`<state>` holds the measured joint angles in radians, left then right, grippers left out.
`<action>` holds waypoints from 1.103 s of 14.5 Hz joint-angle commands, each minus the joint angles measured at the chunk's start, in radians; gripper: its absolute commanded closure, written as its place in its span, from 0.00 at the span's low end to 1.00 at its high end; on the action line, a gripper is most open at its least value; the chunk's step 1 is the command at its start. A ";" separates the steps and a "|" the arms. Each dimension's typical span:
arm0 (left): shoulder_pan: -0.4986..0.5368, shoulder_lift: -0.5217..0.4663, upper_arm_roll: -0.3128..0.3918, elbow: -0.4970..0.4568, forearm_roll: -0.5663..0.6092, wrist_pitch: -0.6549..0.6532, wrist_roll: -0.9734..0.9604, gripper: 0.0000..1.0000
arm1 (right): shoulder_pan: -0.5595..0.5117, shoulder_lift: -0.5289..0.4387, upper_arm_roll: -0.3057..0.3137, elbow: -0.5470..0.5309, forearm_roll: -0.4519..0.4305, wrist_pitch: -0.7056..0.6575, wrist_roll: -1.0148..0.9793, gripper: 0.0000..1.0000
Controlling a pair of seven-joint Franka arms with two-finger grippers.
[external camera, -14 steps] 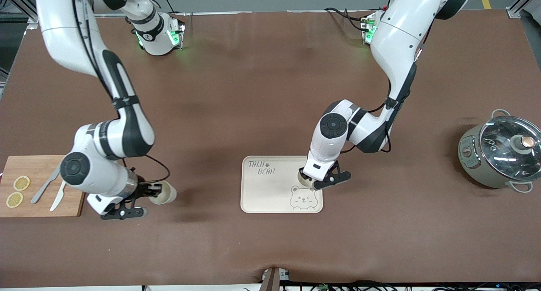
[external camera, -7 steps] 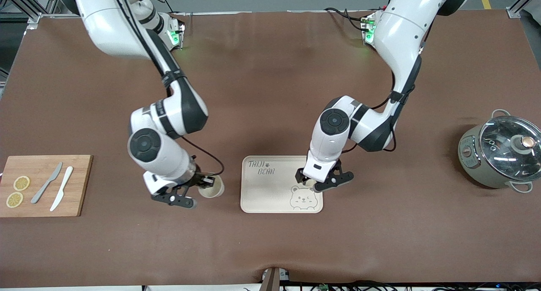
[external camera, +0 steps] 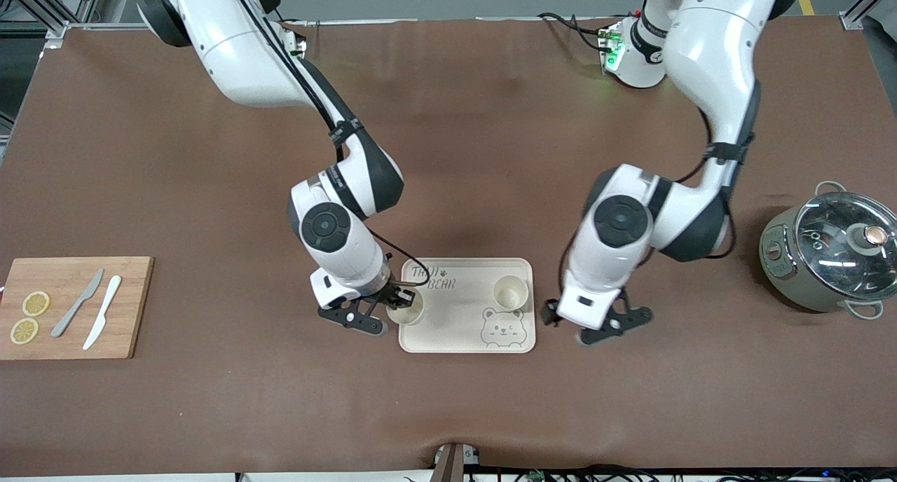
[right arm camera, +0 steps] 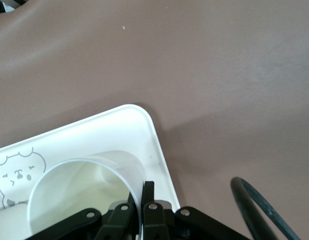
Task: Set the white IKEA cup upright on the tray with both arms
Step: 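Open the left gripper and withdraw while the right gripper carries its cup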
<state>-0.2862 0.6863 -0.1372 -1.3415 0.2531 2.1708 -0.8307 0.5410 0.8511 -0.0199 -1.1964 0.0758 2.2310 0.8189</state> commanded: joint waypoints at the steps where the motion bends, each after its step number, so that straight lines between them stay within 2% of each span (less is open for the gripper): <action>1: 0.071 -0.019 -0.008 -0.001 0.026 -0.019 0.094 0.00 | 0.033 0.057 -0.012 0.052 -0.007 0.047 0.057 1.00; 6: 0.197 -0.017 -0.016 -0.005 0.022 -0.009 0.290 0.00 | 0.051 0.089 -0.014 0.063 -0.010 0.076 0.071 1.00; 10: 0.257 -0.021 -0.030 -0.024 -0.070 0.064 0.357 0.00 | 0.063 0.100 -0.014 0.061 -0.013 0.085 0.078 1.00; 12: 0.298 -0.053 -0.032 -0.025 -0.081 0.064 0.387 0.00 | 0.068 0.106 -0.015 0.060 -0.013 0.091 0.085 1.00; 16: 0.429 -0.117 -0.099 -0.025 -0.117 -0.001 0.562 0.00 | 0.076 0.118 -0.015 0.058 -0.013 0.108 0.091 1.00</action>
<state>0.0861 0.6262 -0.1966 -1.3392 0.1563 2.2160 -0.3375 0.6034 0.9434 -0.0234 -1.1715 0.0746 2.3316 0.8801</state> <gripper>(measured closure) 0.000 0.960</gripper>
